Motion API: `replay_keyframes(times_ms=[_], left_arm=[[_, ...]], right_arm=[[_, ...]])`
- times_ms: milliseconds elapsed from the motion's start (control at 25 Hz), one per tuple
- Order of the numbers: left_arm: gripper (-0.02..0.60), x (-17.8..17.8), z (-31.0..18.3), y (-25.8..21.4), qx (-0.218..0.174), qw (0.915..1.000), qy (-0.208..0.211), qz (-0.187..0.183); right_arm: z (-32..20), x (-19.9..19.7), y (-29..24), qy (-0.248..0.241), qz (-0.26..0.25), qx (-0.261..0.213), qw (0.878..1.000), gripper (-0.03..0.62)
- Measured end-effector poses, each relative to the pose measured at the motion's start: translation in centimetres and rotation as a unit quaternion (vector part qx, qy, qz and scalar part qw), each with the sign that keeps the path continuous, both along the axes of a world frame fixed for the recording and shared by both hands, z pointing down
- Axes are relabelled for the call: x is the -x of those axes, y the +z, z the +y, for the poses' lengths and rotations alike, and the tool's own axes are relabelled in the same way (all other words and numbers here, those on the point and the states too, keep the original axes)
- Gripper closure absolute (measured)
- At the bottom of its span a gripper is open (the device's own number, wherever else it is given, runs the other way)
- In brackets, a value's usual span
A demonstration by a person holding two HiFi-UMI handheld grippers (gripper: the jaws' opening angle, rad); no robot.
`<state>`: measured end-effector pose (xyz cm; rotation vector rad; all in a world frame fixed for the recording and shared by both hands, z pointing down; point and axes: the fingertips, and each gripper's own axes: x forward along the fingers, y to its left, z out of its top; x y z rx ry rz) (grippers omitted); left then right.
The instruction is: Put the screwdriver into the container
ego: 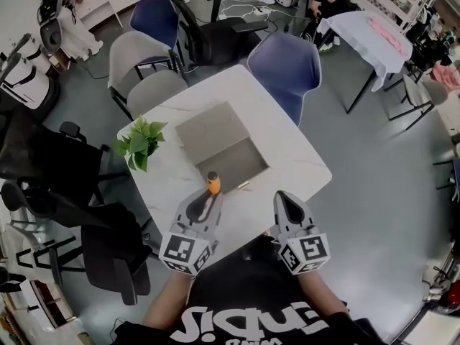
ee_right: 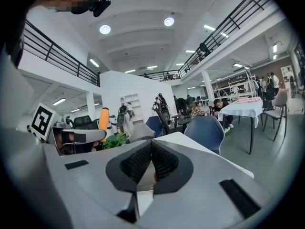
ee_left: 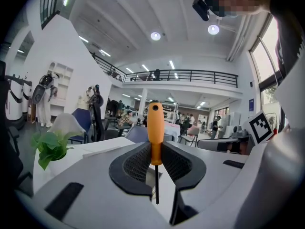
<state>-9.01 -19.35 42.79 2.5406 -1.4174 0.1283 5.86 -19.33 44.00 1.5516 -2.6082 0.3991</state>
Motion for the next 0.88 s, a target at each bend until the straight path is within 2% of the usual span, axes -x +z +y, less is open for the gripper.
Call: replay_keyframes(times_ms=[240, 440, 680, 880], left_arm=[[0.505, -0.7, -1.6, 0.4, 0.013, 0.9992, 0.007, -0.038], [0.505, -2.0, -4.4, 2.8, 0.052, 0.9939, 0.038, -0.090], [0.505, -2.9, -7.5, 6.0, 0.085, 0.9818, 0.066, -0.156], [0.505, -4.1, -9.3, 10.1, 0.118, 0.9664, 0.095, -0.208]], right_arm=[[-1.1, -0.7, 0.0, -0.017, -0.005, 0.000, 1.000, 0.585], [-1.9, -1.5, 0.1, -0.029, -0.010, 0.000, 1.000, 0.585], [-3.1, -3.1, 0.5, -0.029, -0.018, -0.001, 0.999, 0.585], [-3.6, -4.0, 1.3, -0.027, -0.021, 0.004, 0.999, 0.585]])
